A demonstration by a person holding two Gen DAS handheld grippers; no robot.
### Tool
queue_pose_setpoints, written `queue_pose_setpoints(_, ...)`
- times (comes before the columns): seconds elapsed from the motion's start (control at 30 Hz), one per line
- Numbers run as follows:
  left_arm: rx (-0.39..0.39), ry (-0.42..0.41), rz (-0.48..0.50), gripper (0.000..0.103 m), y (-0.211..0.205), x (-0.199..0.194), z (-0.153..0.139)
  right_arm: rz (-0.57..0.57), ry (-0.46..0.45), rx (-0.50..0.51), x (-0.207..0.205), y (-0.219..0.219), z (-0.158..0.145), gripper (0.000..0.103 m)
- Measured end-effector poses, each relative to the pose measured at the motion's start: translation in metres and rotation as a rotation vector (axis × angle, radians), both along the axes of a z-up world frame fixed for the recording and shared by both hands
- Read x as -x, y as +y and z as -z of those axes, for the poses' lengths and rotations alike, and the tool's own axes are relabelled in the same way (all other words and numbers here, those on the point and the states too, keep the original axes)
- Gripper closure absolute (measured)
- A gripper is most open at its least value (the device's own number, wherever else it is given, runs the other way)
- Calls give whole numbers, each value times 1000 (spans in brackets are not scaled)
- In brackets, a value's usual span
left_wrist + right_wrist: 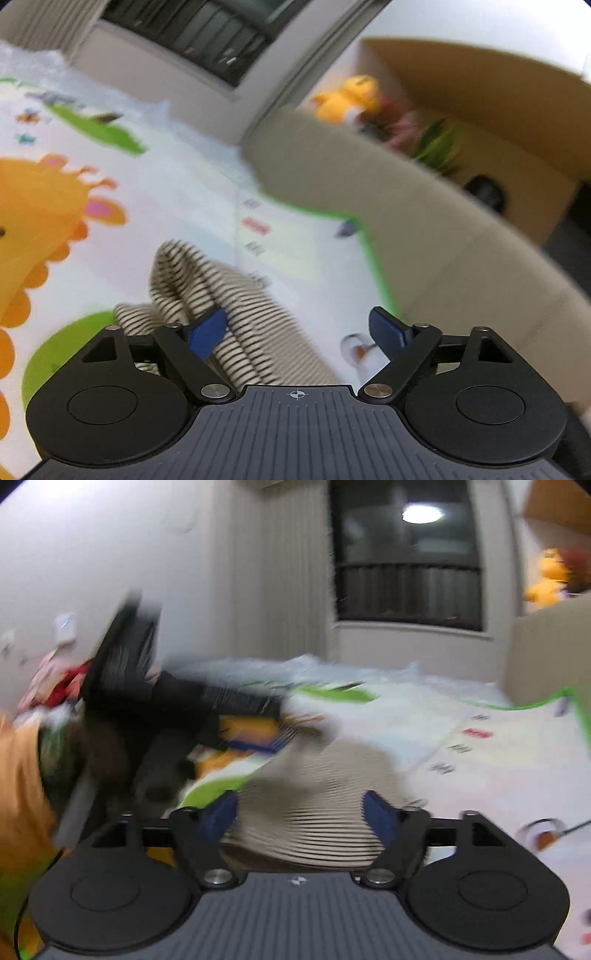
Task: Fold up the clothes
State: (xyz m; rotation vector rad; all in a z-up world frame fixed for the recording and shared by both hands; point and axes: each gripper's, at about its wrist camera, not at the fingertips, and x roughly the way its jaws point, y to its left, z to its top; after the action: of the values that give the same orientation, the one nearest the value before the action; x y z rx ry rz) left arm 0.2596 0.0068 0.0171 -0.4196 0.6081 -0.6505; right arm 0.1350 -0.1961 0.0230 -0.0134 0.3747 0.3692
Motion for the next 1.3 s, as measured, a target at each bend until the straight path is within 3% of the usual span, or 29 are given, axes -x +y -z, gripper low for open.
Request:
queue_pose_setpoints(0.07, -127, 18, -59, 32, -6, -6, 10, 68, 17, -39, -15, -24, -6, 13)
queue_pose_setpoints(0.13, -195, 51, -93, 27, -4, -9, 21, 119, 73, -76, -44, -41, -2, 13)
queue_pose_setpoints(0.17, -197, 86, -100, 16, -1, -11, 29, 111, 116, -107, -55, -43, 6, 13)
queue_pose_setpoints(0.3, -79, 185, -106, 15, 19, -13, 47, 79, 284, -233, -100, -49, 39, 13)
queue_pose_setpoints(0.4, -80, 182, -94, 15, 21, -12, 47, 65, 373, -340, -123, -51, 58, 13)
queue_pose_setpoints(0.53, -82, 183, -81, 15, 23, -14, 46, 66, 374, -363, -123, -46, 60, 15)
queue_pose_setpoints(0.6, -75, 184, -76, 17, 22, -14, 47, 27, 396, -377, -119, -40, 61, 29)
queue_pose_setpoints(0.77, -49, 199, -66, 27, 24, -9, 46, 12, 413, -388, -100, -29, 59, 29)
queue_pose_setpoints(0.93, -28, 202, -59, 30, 43, 16, 45, -54, 401, -341, -73, -4, 54, 29)
queue_pose_setpoints(1.13, 8, 210, -62, 29, 76, 55, 48, -100, 365, -346, -45, 19, 57, 25)
queue_pose_setpoints(1.3, -32, 152, -85, 30, 86, 75, 31, -31, 310, -353, -35, 16, 64, 10)
